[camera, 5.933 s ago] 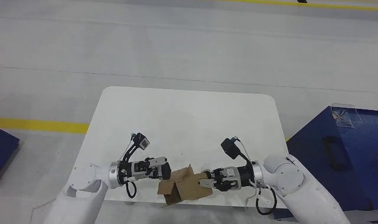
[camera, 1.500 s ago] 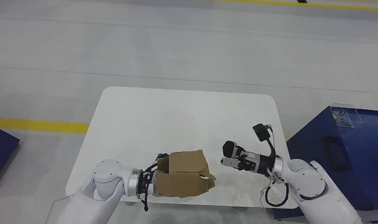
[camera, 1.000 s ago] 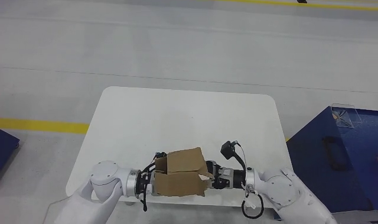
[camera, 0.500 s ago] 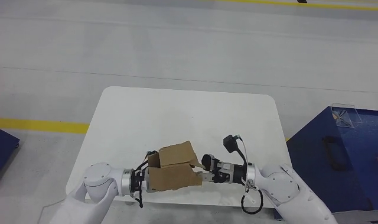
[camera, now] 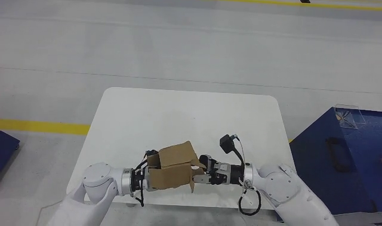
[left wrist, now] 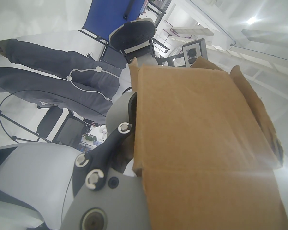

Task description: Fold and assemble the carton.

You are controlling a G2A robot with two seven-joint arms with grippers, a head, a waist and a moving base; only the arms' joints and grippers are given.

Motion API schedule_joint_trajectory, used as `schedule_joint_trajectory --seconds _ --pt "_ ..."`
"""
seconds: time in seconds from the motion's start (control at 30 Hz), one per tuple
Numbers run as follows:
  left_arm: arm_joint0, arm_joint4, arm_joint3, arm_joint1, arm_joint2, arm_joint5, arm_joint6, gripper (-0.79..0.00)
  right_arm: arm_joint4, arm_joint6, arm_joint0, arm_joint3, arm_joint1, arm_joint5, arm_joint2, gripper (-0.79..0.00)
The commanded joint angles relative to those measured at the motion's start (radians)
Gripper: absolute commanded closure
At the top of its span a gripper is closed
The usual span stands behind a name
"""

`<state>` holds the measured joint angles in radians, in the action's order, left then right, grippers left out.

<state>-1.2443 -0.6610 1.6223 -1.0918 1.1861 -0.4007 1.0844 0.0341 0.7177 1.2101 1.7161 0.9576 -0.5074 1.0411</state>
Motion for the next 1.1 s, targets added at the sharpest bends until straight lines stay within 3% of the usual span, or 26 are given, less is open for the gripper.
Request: schedule_joint_trajectory --seconds 0.0,0.3,0.7,1.07 --pt "0.003 -0.004 -0.002 0.001 -0.001 0.006 0.003 0.000 -0.011 -0.001 -0.006 -0.019 0.000 0.002 0.008 -0.785" --pt "0.014 -0.005 -0.002 0.004 -0.013 0.030 0.030 0.000 0.012 -0.024 -0.022 -0.080 0.004 0.049 0.031 -0.785" --pt "0.002 0.033 0.064 0.011 -0.046 0.073 0.076 0.000 0.082 -0.081 -0.045 -0.104 0.023 0.070 -0.010 -0.785" --pt "-0.011 0.015 0.078 0.012 -0.056 0.088 0.072 0.000 -0.074 0.005 -0.015 -0.106 0.005 0.021 0.102 -0.785"
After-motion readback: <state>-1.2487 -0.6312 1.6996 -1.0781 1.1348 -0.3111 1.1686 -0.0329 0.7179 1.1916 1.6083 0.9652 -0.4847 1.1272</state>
